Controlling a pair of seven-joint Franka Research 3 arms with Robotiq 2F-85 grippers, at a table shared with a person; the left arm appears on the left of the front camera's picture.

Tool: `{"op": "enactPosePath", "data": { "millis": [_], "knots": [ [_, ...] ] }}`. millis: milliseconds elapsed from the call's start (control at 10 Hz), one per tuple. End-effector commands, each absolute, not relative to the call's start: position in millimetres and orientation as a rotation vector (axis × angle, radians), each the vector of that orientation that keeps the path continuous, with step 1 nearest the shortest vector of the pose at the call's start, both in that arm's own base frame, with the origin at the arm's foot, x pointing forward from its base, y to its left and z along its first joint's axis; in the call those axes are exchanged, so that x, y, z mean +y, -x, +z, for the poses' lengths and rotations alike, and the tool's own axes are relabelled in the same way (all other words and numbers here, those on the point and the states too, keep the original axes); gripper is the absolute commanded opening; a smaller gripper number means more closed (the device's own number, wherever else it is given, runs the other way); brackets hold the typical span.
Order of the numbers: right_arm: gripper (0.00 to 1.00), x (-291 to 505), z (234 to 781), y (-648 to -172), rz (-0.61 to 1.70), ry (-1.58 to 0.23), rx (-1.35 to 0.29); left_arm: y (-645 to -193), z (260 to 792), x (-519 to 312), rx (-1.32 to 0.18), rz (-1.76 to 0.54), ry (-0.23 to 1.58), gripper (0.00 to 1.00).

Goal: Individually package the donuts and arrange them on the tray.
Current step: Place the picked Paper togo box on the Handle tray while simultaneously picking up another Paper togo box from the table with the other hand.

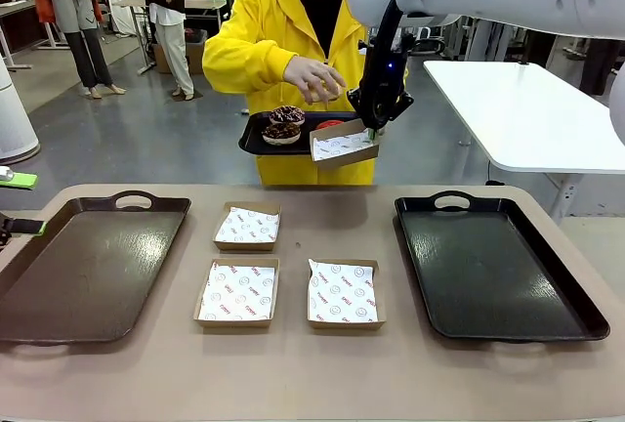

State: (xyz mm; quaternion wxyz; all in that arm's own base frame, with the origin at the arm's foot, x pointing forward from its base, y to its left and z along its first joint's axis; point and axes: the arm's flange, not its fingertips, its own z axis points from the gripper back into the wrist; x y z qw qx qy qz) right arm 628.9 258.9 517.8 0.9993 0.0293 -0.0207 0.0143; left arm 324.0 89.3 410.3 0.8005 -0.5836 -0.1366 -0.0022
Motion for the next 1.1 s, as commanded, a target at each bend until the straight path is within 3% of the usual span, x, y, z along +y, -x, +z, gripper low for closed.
{"op": "enactPosePath", "data": {
  "millis": [0, 1000],
  "knots": [
    [0.00, 254.6, 515.2, -623.6, 0.025, -0.054, -0.037, -324.3, 411.2, 90.0, -0.305, -0.007, 1.266, 1.00],
    [0.00, 254.6, 515.2, -623.6, 0.025, -0.054, -0.037, -324.3, 411.2, 90.0, -0.305, -0.007, 1.266, 1.00]
  ]
}}
